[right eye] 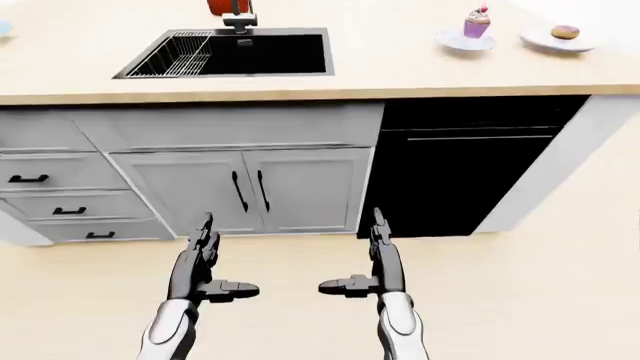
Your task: Move the dessert items from the plate to the tray.
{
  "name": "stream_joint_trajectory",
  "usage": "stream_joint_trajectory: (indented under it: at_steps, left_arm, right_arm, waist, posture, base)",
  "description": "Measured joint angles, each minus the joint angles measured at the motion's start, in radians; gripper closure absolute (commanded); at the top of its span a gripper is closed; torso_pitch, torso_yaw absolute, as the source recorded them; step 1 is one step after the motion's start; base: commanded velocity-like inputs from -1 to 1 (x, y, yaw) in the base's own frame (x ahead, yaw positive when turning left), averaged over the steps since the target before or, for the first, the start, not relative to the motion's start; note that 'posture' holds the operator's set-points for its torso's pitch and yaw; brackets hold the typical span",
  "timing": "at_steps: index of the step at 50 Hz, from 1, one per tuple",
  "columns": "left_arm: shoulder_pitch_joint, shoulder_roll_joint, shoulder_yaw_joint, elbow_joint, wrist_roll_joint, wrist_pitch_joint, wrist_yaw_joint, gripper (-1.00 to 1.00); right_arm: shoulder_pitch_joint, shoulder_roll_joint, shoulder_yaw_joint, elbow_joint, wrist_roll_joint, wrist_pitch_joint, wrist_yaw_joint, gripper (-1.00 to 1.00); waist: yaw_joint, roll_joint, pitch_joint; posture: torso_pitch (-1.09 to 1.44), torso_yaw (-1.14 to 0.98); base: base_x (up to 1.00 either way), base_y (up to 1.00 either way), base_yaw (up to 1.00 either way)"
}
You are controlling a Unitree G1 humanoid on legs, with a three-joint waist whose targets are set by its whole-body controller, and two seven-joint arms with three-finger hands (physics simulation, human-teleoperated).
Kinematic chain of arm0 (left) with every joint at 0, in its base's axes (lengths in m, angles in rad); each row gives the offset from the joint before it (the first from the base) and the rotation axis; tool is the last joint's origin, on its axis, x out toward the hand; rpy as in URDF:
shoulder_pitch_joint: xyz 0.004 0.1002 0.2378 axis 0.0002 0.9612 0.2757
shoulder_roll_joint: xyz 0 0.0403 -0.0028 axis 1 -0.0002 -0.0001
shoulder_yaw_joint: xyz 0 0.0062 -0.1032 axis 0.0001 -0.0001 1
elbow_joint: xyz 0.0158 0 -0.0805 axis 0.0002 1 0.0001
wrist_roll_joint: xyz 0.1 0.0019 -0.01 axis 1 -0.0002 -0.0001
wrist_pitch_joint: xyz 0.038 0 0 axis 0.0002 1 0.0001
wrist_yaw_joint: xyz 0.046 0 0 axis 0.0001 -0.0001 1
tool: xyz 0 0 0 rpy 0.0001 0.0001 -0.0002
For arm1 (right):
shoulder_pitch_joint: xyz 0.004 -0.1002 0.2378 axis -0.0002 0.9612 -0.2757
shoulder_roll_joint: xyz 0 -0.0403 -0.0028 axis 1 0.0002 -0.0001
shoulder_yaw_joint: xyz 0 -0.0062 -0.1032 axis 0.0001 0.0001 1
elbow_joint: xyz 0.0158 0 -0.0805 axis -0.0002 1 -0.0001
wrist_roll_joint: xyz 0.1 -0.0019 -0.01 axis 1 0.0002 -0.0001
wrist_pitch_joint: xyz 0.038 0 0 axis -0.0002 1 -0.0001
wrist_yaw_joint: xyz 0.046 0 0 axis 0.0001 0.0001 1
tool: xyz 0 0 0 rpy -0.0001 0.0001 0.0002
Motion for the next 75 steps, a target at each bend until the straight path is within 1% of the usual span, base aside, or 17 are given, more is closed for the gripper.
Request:
stream_joint_trajectory:
  at_steps: [3,5,12,23,28,30,32,37,41,44,52,54,59,63,66,69,75]
  left_arm:
    - [-0.105,0.022,0.036,0.042,-0.026,-0.022,-0.006,-1.00]
    - [-0.133,0.030,0.049,0.060,-0.037,-0.034,-0.003,-1.00]
    - [-0.032,0.014,-0.006,-0.180,-0.017,0.145,-0.004,-1.00]
    - [-0.286,0.081,0.083,-0.310,-0.038,0.471,-0.022,-1.00]
    - [-0.417,0.121,0.107,-0.405,-0.073,0.668,-0.003,-1.00]
    - [-0.463,0.136,0.121,-0.461,-0.092,0.742,0.007,-1.00]
    - [-0.510,0.149,0.127,-0.508,-0.115,0.798,0.017,-1.00]
    - [-0.597,0.177,0.138,-0.574,-0.165,0.922,0.044,-1.00]
    - [-0.623,0.195,0.155,-0.597,-0.199,0.981,0.058,-1.00]
    - [-0.622,0.198,0.144,-0.579,-0.236,1.013,0.058,-1.00]
    - [-0.699,0.248,0.176,-0.596,-0.290,1.052,0.083,-1.00]
    - [-0.707,0.254,0.189,-0.604,-0.301,1.060,0.095,-1.00]
    - [-0.732,0.265,0.194,-0.598,-0.334,1.116,0.122,-1.00]
    - [-0.762,0.277,0.201,-0.612,-0.356,1.104,0.137,-1.00]
    - [-0.783,0.278,0.199,-0.618,-0.371,1.115,0.153,-1.00]
    - [-0.779,0.273,0.171,-0.603,-0.401,1.154,0.157,-1.00]
    - [-0.820,0.299,0.201,-0.618,-0.423,1.171,0.180,-1.00]
  right_arm:
    - [-0.023,-0.003,0.001,-0.051,-0.003,-0.020,-0.002,-1.00]
    - [-0.024,0.000,0.005,-0.059,-0.005,-0.034,-0.003,-1.00]
    - [-0.019,-0.009,-0.011,-0.106,-0.007,0.057,-0.009,-1.00]
    - [-0.193,-0.061,-0.062,-0.345,0.014,0.331,0.002,-1.00]
    - [-0.289,-0.100,-0.103,-0.362,0.053,0.466,0.022,-1.00]
    - [-0.323,-0.120,-0.110,-0.376,0.067,0.496,0.025,-1.00]
    - [-0.354,-0.135,-0.124,-0.391,0.071,0.513,0.017,-1.00]
    - [-0.433,-0.163,-0.133,-0.409,0.100,0.581,0.024,-1.00]
    - [-0.505,-0.207,-0.159,-0.420,0.156,0.652,0.030,-1.00]
    - [-0.505,-0.233,-0.188,-0.426,0.166,0.685,0.013,-1.00]
    - [-0.581,-0.272,-0.197,-0.456,0.203,0.742,-0.007,-1.00]
    - [-0.583,-0.266,-0.190,-0.455,0.212,0.740,-0.010,-1.00]
    - [-0.586,-0.283,-0.189,-0.451,0.243,0.785,-0.008,-1.00]
    - [-0.616,-0.303,-0.213,-0.487,0.253,0.777,-0.025,-1.00]
    - [-0.633,-0.317,-0.214,-0.496,0.265,0.781,-0.029,-1.00]
    - [-0.611,-0.327,-0.235,-0.476,0.273,0.807,-0.034,-1.00]
    - [-0.639,-0.351,-0.246,-0.501,0.300,0.824,-0.043,-1.00]
  waist:
    - [0.000,-0.006,-0.058]
    - [0.002,-0.011,-0.039]
    - [0.006,-0.002,-0.053]
    - [0.009,-0.005,-0.078]
    - [0.021,0.018,-0.042]
    - [0.024,0.046,-0.045]
    - [0.033,0.047,-0.056]
    - [0.068,-0.002,-0.052]
    - [0.064,-0.073,-0.061]
    - [0.038,-0.071,-0.029]
    - [0.009,0.011,-0.023]
    - [0.024,0.023,0.000]
    - [0.031,0.045,-0.041]
    - [0.055,0.010,-0.045]
    - [0.040,-0.060,-0.053]
    - [0.015,-0.065,-0.014]
    - [0.005,-0.023,-0.018]
  posture:
    - [0.00,0.00]
    - [0.00,0.00]
    - [0.00,0.00]
    - [0.00,0.00]
    - [0.00,0.00]
    - [0.00,0.00]
    - [0.00,0.00]
    - [0.00,0.00]
    - [0.00,0.00]
    - [0.00,0.00]
    - [0.00,0.00]
    - [0.00,0.00]
    - [0.00,0.00]
    - [0.00,0.00]
    - [0.00,0.00]
    - [0.00,0.00]
    - [0.00,0.00]
  base:
    - [0.00,0.00,0.00]
    - [0.00,0.00,0.00]
    - [0.00,0.00,0.00]
    - [0.01,0.00,0.00]
    - [0.34,-0.42,0.00]
    - [0.46,-0.68,0.00]
    - [0.47,-0.67,0.00]
    - [0.49,-0.68,0.00]
    - [0.48,-0.67,0.00]
    - [0.48,-0.68,0.00]
    - [0.49,-0.68,0.00]
    - [0.50,-0.68,0.00]
    - [0.50,-0.68,0.00]
    - [0.50,-0.69,0.00]
    - [0.51,-0.68,0.00]
    - [0.52,-0.68,0.00]
    - [0.51,-0.68,0.00]
